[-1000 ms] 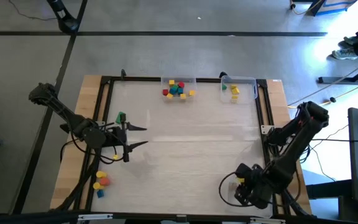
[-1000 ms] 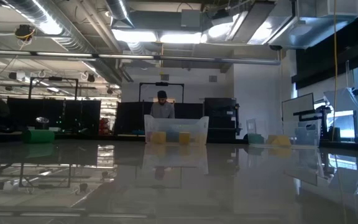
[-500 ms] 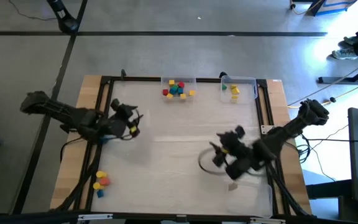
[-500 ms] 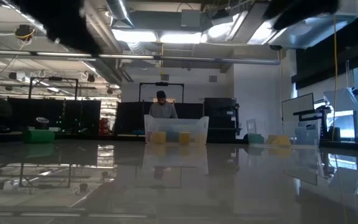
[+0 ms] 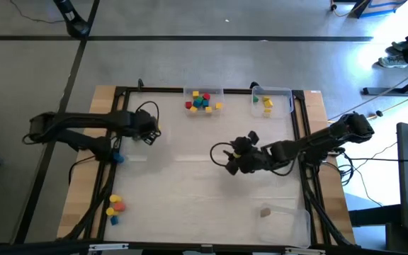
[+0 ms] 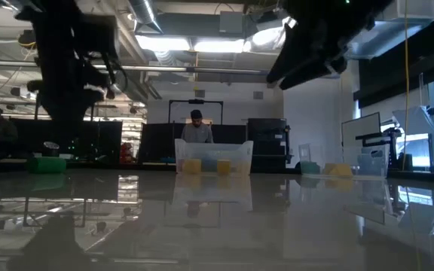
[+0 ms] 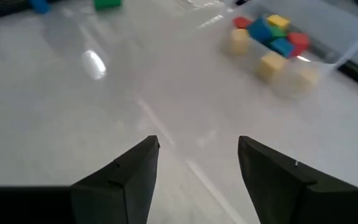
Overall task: Sort blocks by size
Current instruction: Put the cylinder green block into the bottom right transparent bin
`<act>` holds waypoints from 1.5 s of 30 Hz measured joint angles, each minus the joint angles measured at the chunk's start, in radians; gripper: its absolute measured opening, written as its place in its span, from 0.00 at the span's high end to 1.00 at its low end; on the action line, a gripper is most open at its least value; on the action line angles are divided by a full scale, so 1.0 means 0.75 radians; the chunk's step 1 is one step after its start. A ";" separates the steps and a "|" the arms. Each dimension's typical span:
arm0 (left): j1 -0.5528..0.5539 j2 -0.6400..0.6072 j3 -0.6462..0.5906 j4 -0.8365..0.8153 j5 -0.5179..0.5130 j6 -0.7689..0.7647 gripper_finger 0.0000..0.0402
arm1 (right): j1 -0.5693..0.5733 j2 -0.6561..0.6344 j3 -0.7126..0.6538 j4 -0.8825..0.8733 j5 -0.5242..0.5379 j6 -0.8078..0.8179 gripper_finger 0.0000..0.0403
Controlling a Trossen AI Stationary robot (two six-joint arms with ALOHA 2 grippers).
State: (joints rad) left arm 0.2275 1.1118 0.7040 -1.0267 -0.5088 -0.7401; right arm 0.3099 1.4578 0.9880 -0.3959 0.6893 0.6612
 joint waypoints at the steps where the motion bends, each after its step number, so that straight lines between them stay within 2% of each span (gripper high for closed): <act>1: 0.023 0.031 0.000 -0.003 0.020 0.016 0.47 | 0.000 0.000 -0.021 0.051 -0.012 -0.018 0.45; 8: 0.105 0.166 -0.020 -0.046 0.065 0.030 0.47 | 0.006 0.000 -0.094 0.144 -0.104 -0.045 0.45; 11: 0.123 0.173 -0.068 -0.011 0.080 0.020 0.47 | 0.006 0.000 -0.098 0.146 -0.110 -0.045 0.45; 15: 0.150 0.173 -0.163 0.080 0.205 0.034 0.47 | 0.005 -0.001 -0.098 0.148 -0.108 -0.044 0.45; 23: 0.208 0.167 -0.272 0.213 0.316 0.107 0.47 | 0.005 0.000 -0.098 0.148 -0.106 -0.040 0.45; 28: 0.206 0.168 -0.273 0.230 0.318 0.125 0.50 | 0.005 0.000 -0.098 0.146 -0.125 -0.040 0.45; 38: 0.164 0.170 -0.276 0.248 0.253 0.088 0.71 | 0.005 0.000 -0.098 0.144 -0.178 -0.050 0.45; 40: 0.142 0.172 -0.277 0.258 0.228 0.084 0.71 | 0.005 0.000 -0.098 0.143 -0.227 -0.050 0.45; 45: 0.080 0.173 -0.280 0.262 0.199 0.080 0.71 | 0.005 0.000 -0.098 0.133 -0.236 -0.063 0.45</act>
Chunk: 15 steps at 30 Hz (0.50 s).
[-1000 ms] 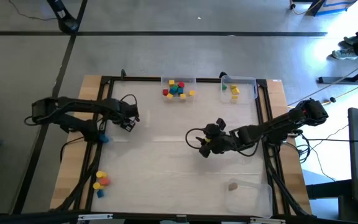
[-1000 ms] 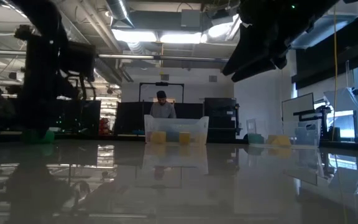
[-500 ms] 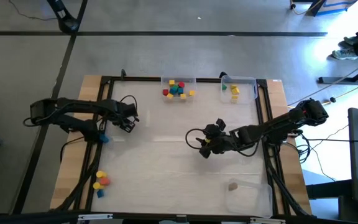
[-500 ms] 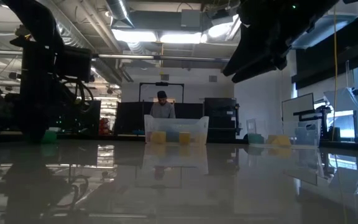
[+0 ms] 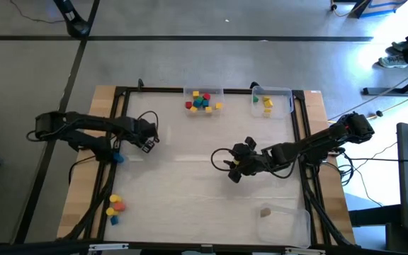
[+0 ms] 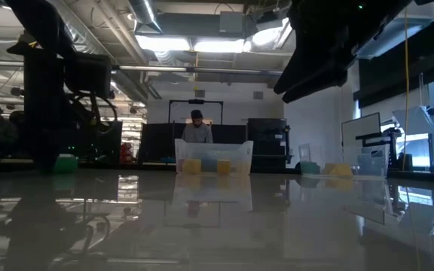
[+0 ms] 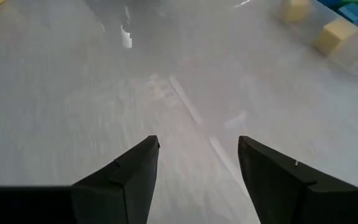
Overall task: Sort blocks by size
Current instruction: Put the cylinder green block into the bottom right transparent bin
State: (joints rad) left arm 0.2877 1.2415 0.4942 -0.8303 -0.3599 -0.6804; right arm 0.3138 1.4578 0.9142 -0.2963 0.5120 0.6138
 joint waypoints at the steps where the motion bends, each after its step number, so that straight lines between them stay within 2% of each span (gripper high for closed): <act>1: -0.013 0.000 0.000 0.000 -0.004 0.000 0.71 | 0.000 0.000 0.000 0.001 0.000 -0.015 0.45; 5: -0.060 -0.027 -0.003 0.015 -0.004 -0.002 0.71 | 0.000 0.000 0.000 0.002 0.004 -0.028 0.45; 8: -0.096 -0.072 -0.002 0.039 0.045 -0.014 0.71 | 0.000 0.000 0.000 0.010 0.014 -0.028 0.45; 15: -0.213 -0.181 0.053 0.022 0.057 0.001 0.71 | 0.000 0.000 0.000 0.029 -0.048 -0.093 0.45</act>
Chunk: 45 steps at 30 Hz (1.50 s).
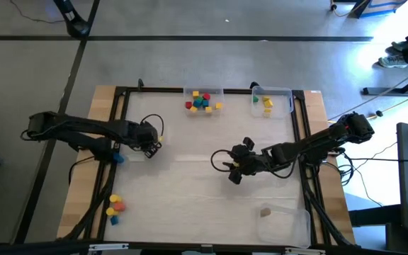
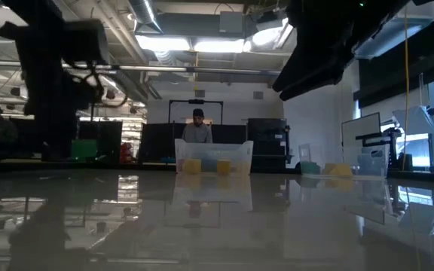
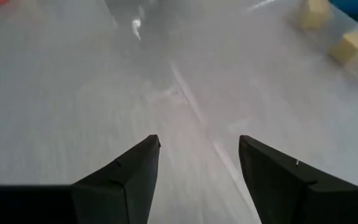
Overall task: Sort blocks by size
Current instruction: Put the cylinder green block into the bottom right transparent bin
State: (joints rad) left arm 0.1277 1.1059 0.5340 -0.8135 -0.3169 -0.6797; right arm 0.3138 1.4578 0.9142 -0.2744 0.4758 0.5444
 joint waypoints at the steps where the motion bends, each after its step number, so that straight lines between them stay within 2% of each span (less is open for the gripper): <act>1: -0.023 -0.016 0.012 0.007 -0.002 0.010 0.71 | 0.000 0.000 0.000 0.012 0.001 -0.025 0.45; 4: -0.106 -0.073 0.034 0.115 -0.006 0.104 0.71 | 0.000 0.000 0.000 0.071 -0.021 -0.099 0.45; 11: -0.320 -0.156 0.038 0.544 0.032 0.335 0.71 | -0.029 0.001 0.000 0.331 -0.104 -0.318 0.45; 20: -0.534 -0.159 0.038 0.907 0.033 0.499 0.70 | -0.072 0.002 -0.117 0.867 -0.187 -0.463 0.45; 23: -0.568 -0.156 0.038 1.000 0.030 0.536 0.70 | -0.082 0.020 -0.125 0.941 -0.246 -0.469 0.41; 27: -0.591 -0.143 0.038 1.115 0.030 0.582 0.70 | -0.101 0.107 -0.124 1.132 -0.304 -0.490 0.29; 32: -0.610 -0.120 0.038 1.208 0.029 0.614 0.70 | -0.128 0.244 -0.123 1.385 -0.311 -0.524 0.19; 36: -0.617 -0.096 0.038 1.271 0.030 0.634 0.70 | -0.152 0.333 -0.053 1.455 -0.360 -0.529 0.19; 45: -0.624 -0.071 0.038 1.309 0.030 0.638 0.69 | -0.158 0.483 0.168 1.448 -0.486 -0.626 0.26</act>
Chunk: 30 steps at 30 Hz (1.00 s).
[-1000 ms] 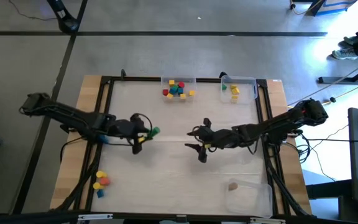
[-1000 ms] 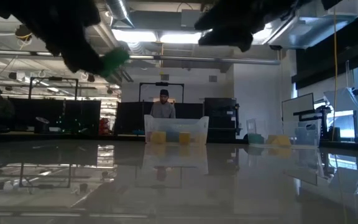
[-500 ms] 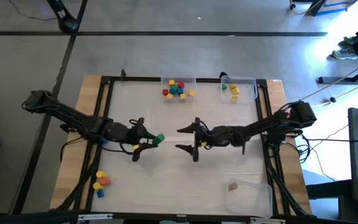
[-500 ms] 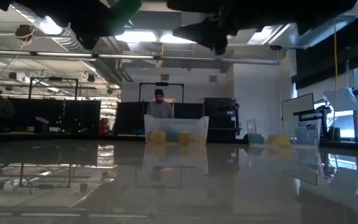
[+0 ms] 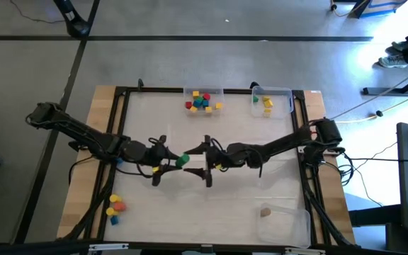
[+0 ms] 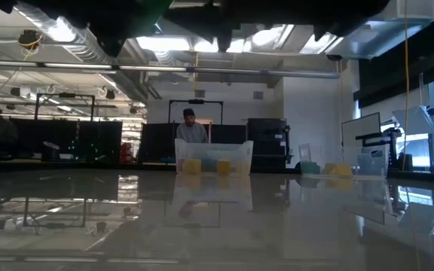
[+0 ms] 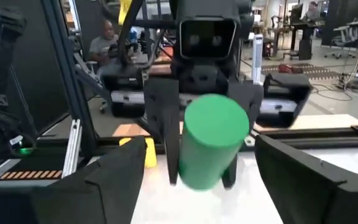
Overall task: Sort blocks by size
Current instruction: Put the cylinder green block into the bottom right transparent bin
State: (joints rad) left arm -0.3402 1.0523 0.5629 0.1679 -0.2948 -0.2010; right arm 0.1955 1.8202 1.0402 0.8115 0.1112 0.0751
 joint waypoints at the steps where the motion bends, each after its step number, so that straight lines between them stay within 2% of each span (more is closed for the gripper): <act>1: -0.003 0.000 0.000 0.004 0.000 0.005 0.69 | 0.000 0.009 0.019 -0.002 0.000 -0.002 0.27; 9: -0.045 -0.001 0.000 0.007 0.000 0.065 0.69 | -0.002 0.103 0.156 -0.012 -0.037 -0.015 0.37; 12: -0.047 0.000 0.000 0.007 0.000 0.064 0.69 | 0.000 0.110 0.186 -0.064 -0.044 -0.041 0.46; 17: -0.046 -0.001 0.000 0.005 0.000 0.066 0.69 | 0.001 0.110 0.193 -0.060 -0.047 -0.073 0.68; 24: -0.046 0.001 0.000 -0.004 0.004 0.071 0.68 | 0.000 0.110 0.193 -0.081 -0.035 -0.093 0.68; 30: -0.044 -0.003 0.001 -0.021 0.004 0.037 0.52 | 0.001 0.108 0.194 -0.132 -0.033 -0.162 0.68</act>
State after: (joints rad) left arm -0.3729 1.0502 0.5632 0.1523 -0.2914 -0.1730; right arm 0.1959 1.9015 1.1854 0.7122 0.0864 -0.0461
